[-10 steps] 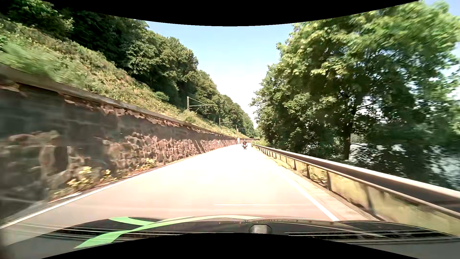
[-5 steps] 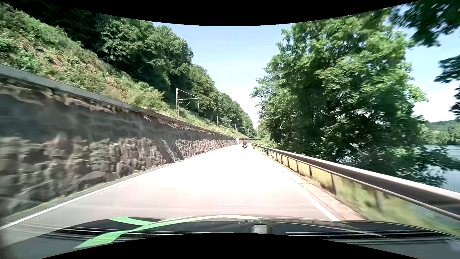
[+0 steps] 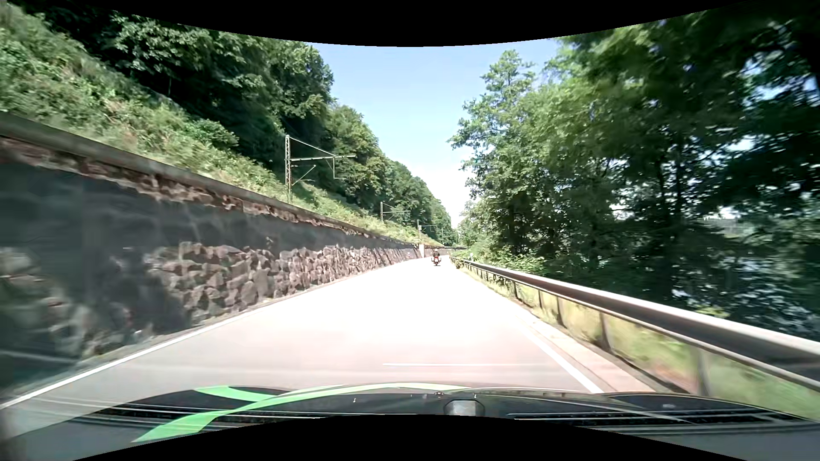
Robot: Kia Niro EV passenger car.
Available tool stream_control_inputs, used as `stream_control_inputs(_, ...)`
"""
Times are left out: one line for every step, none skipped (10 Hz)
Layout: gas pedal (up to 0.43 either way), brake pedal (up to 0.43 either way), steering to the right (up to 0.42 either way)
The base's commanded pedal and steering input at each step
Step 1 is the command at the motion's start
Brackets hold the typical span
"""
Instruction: Follow the waypoints while adhering to traffic rules and regulations
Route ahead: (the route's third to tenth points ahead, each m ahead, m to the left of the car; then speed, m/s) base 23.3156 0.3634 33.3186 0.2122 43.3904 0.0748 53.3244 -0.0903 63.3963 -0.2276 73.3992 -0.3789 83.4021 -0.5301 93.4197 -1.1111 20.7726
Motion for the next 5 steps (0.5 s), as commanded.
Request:
stream_control_inputs(0.189,0.0,-0.001)
stream_control_inputs(0.189,0.0,-0.001)
stream_control_inputs(0.197,0.0,-0.001)
stream_control_inputs(0.197,0.0,0.0)
stream_control_inputs(0.209,0.0,0.0)
